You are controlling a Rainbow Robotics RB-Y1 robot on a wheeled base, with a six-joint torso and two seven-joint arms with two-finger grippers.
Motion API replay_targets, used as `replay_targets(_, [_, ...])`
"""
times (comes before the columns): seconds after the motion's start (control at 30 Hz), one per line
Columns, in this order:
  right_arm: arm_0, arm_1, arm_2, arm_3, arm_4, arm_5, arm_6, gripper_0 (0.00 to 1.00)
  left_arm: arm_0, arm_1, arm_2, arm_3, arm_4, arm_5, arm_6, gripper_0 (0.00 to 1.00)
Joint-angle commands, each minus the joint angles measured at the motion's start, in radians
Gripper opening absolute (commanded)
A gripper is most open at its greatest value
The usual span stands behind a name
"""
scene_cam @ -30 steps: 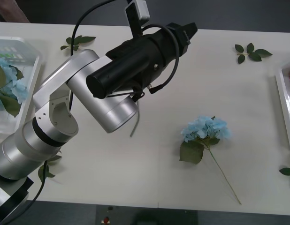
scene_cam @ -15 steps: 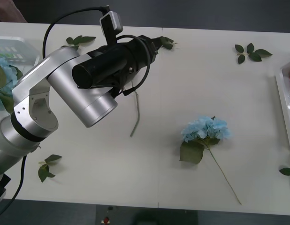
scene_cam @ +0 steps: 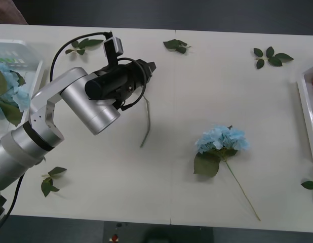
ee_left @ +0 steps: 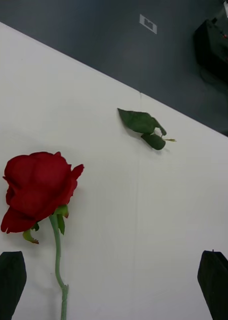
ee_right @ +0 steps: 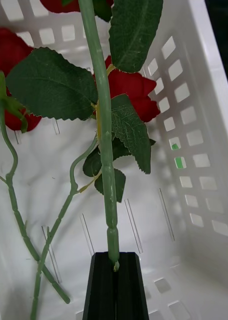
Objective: Put the red flowers into the right box and the blue flowers into the left box
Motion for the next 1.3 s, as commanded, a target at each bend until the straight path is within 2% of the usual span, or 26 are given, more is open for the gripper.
replay_targets(0.03, [0.007,-0.033,0.029,-0.010,0.027,-0.048,-0.035,0.01,-0.031,-0.012,-0.041,0.049,0.021,-0.010,-0.018,1.00])
replay_targets(0.1, [0.005,-0.033,0.029,0.010,0.024,-0.067,-0.036,0.27,-0.044,-0.012,-0.056,0.076,0.042,-0.012,-0.019,1.00])
replay_targets(0.13, [0.005,-0.035,0.029,0.024,0.022,-0.078,-0.035,0.65,-0.057,-0.015,-0.070,0.099,0.055,-0.012,-0.022,1.00])
replay_targets(0.2, [0.005,-0.035,0.029,0.033,0.021,-0.082,-0.032,0.94,-0.072,-0.019,-0.087,0.125,0.056,-0.013,-0.024,1.00])
replay_targets(0.23, [0.005,-0.035,0.029,0.032,0.019,-0.082,-0.032,1.00,-0.078,-0.024,-0.091,0.137,0.058,-0.013,-0.024,1.00])
replay_targets(0.5, [0.005,-0.035,0.029,0.016,-0.011,-0.079,-0.007,1.00,-0.127,-0.090,-0.096,0.250,0.061,-0.036,-0.034,1.00])
replay_targets(0.7, [0.004,-0.035,0.029,-0.056,-0.045,-0.051,0.027,1.00,-0.176,-0.130,-0.125,0.333,0.061,-0.038,-0.047,1.00])
replay_targets(0.97, [-0.004,-0.035,0.028,-0.191,-0.082,0.057,0.066,1.00,-0.213,-0.151,-0.160,0.407,0.062,-0.056,-0.053,1.00])
replay_targets(1.3, [-0.078,-0.033,0.020,-0.266,-0.200,0.249,0.112,1.00,-0.213,-0.151,-0.180,0.408,0.102,-0.056,-0.053,1.00])
